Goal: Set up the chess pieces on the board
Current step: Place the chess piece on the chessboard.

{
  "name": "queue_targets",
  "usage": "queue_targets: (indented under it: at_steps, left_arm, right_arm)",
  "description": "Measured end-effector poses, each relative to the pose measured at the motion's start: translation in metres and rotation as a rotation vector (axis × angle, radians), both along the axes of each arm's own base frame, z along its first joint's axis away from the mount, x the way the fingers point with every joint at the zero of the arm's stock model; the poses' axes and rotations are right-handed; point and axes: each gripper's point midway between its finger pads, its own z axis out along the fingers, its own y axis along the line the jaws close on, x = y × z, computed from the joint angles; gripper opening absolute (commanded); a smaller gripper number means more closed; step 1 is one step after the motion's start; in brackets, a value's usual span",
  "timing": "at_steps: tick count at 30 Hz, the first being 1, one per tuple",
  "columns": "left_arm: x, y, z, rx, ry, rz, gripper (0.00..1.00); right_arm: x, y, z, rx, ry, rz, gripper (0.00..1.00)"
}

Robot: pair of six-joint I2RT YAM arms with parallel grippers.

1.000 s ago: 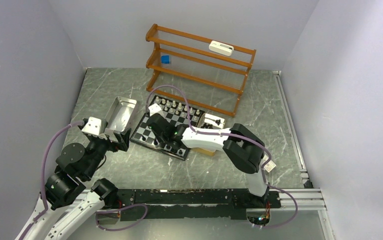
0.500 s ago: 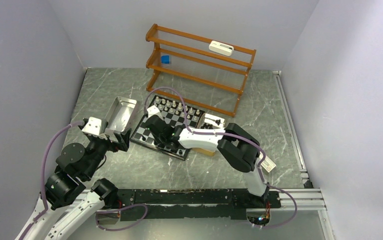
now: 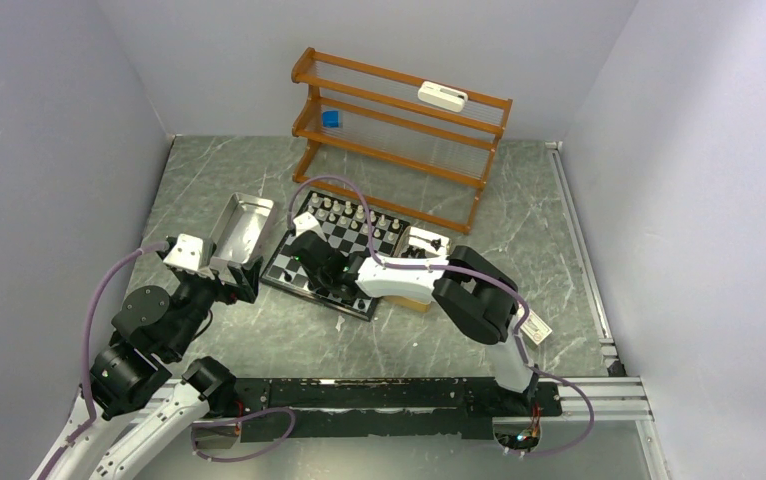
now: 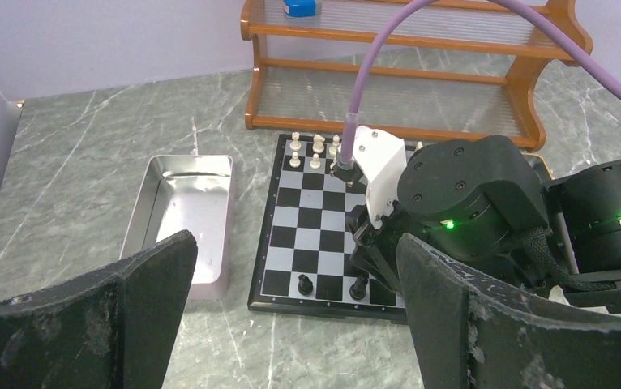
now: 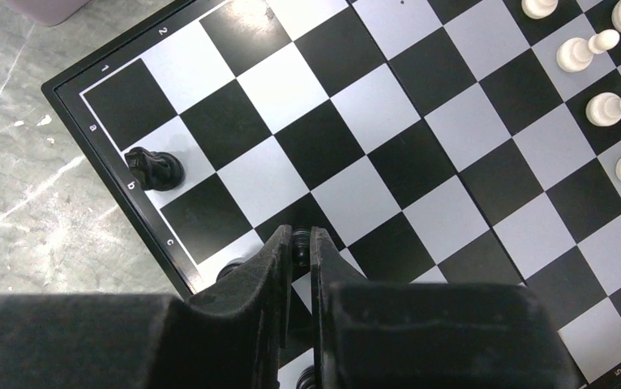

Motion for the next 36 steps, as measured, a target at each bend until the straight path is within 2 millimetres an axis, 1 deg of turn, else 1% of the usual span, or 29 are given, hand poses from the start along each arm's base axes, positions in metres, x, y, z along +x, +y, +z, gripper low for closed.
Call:
queue_targets:
  at_steps: [6, 12, 15, 25, 36]
  left_arm:
    - [0.0000, 0.0000, 0.0000, 0.000, 0.000, 0.000, 0.97]
    - [0.0000, 0.0000, -0.0001, 0.000, 0.000, 0.000, 0.98]
    - [0.0000, -0.0001, -0.0001, 0.000, 0.000, 0.000, 0.97]
    - [0.0000, -0.0001, 0.0000, 0.000, 0.000, 0.000, 0.97]
    - [0.0000, -0.0001, 0.0000, 0.000, 0.000, -0.001, 0.97]
  right_arm:
    - [-0.0004, -0.0002, -0.0051, -0.008, 0.005, 0.001, 0.17]
    - [0.0001, 0.0011, -0.0045, 0.000, 0.004, -0.001, 0.23]
    - [0.0001, 0.0010, -0.0046, 0.000, 0.004, -0.002, 0.24]
    - [0.0001, 0.0010, -0.0048, 0.000, 0.004, -0.002, 0.17]
    - [0.0008, 0.0022, -0.0051, 0.000, 0.004, -0.002, 0.15]
